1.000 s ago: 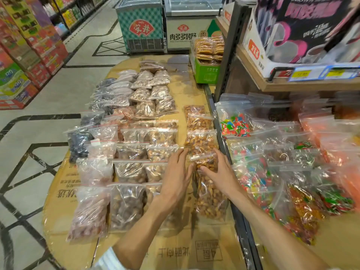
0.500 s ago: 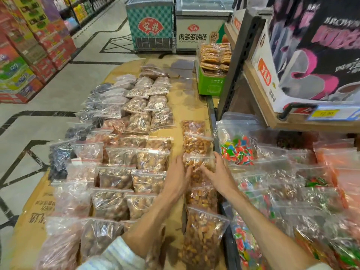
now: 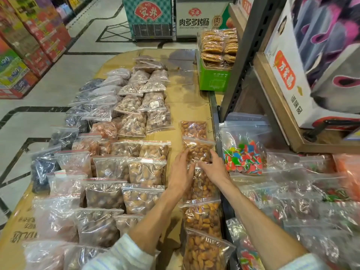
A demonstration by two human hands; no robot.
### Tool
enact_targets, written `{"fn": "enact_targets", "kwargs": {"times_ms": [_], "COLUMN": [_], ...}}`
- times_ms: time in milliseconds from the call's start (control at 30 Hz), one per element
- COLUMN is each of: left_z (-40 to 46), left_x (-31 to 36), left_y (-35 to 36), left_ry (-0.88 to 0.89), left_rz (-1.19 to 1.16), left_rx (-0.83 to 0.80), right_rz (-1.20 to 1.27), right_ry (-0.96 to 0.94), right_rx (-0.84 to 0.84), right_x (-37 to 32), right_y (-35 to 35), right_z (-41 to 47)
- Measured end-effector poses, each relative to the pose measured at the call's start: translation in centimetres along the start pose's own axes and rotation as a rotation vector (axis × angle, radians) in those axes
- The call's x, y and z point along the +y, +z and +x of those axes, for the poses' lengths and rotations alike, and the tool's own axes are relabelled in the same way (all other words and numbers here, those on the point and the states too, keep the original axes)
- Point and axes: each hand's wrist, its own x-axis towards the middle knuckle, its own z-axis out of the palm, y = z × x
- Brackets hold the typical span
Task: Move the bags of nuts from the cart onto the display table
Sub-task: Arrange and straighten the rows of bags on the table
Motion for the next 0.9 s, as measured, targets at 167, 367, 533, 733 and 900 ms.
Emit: {"fn": "enact_targets", "kwargs": {"times_ms": [167,367,533,733,900], "left_z": [-0.1,-0.2,-2.5,-6.1,-8.3], "left_x": [-0.2,0.0,0.0,-0.2,-0.1], "left_y": [-0.1,0.0,-0.7,-0.2,0.8], "left_ry": [-0.008,-0.023,-0.037,-0.225,-0.227], "left_rz": [-0.008,0.002,-0.065,-0.149,-0.111], "left_rx": [0.014,-0.057,-0.016,-0.04,-0.018], "right_rz": [-0.031,-0.038,0.084,0.065,-0.034], "right_ry": [-0.081,-0.079,-0.066,-0.002,0.048], "right_rx": [0.015,-0.016,0.036,0.02,0.002], "right_x": [-2.1,-2.4,-1.3,1.5,2.9], "right_y": [-0.5,-0.7,-1.0,-0.2,0.5], "right_z": [-1.6,-1.8,-4.1,-8.3,-9.6]}}
